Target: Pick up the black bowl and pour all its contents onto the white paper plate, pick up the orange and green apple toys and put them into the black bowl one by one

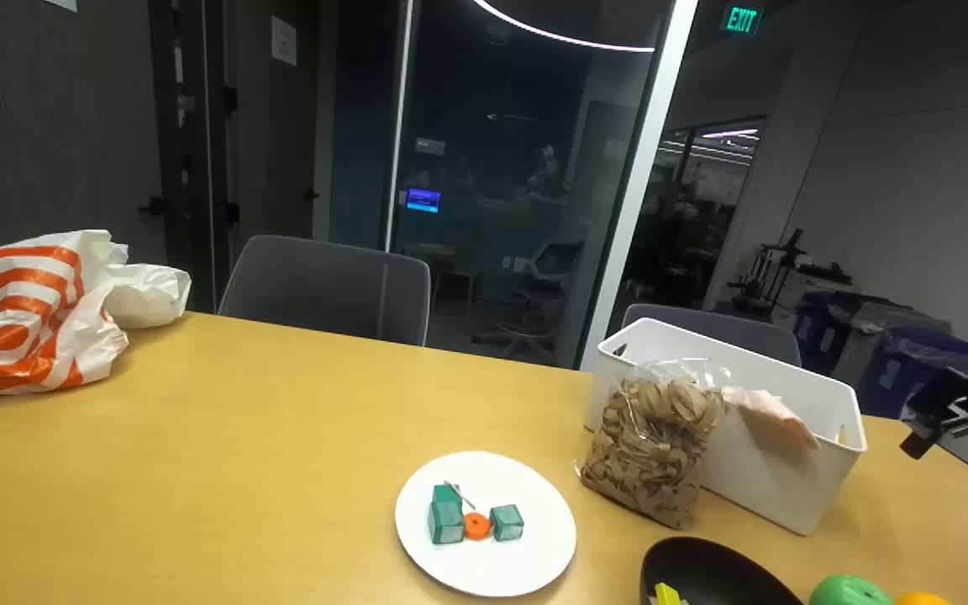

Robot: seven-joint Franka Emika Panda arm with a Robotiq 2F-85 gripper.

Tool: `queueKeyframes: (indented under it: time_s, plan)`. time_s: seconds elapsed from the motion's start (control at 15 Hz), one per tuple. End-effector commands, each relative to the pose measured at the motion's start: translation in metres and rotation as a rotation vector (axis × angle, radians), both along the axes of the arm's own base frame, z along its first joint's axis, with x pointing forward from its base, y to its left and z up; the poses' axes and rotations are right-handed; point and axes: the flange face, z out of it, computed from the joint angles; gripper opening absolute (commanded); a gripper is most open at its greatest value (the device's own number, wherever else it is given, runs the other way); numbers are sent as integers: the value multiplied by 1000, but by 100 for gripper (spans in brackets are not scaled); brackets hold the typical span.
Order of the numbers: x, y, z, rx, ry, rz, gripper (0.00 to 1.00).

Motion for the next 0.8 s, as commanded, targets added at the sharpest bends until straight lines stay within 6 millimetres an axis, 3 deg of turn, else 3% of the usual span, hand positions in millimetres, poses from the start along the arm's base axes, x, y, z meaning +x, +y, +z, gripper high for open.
queueKeyframes:
  time_s: [0.0, 0.4, 0.53, 0.73]
  plan:
    - [1, 0, 2, -1, -3, 0, 100]
    - [3, -1, 7, -3, -14, -1, 100]
    - [-2, 15, 5, 0, -6, 31, 100]
    - [-14, 59, -6, -8, 4, 109, 100]
